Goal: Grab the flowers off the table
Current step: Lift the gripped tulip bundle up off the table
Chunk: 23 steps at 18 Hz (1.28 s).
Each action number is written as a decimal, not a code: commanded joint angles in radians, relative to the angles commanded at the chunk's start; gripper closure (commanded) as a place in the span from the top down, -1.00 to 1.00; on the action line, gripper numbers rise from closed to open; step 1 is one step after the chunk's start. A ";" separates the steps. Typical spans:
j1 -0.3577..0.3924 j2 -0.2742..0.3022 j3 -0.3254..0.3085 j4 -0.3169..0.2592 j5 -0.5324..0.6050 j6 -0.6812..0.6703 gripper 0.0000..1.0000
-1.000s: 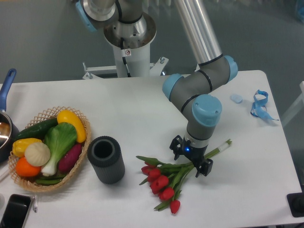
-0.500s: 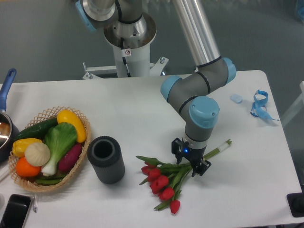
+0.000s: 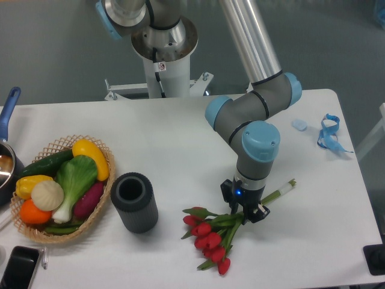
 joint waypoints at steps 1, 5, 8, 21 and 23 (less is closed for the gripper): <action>0.000 0.000 0.006 0.000 0.000 0.000 -0.33; 0.003 0.002 0.020 0.000 -0.002 0.000 -0.44; 0.005 0.002 0.035 -0.002 -0.003 -0.005 -0.53; 0.064 0.120 0.147 0.000 -0.242 -0.156 -0.57; 0.087 0.147 0.169 0.000 -0.305 -0.202 -0.57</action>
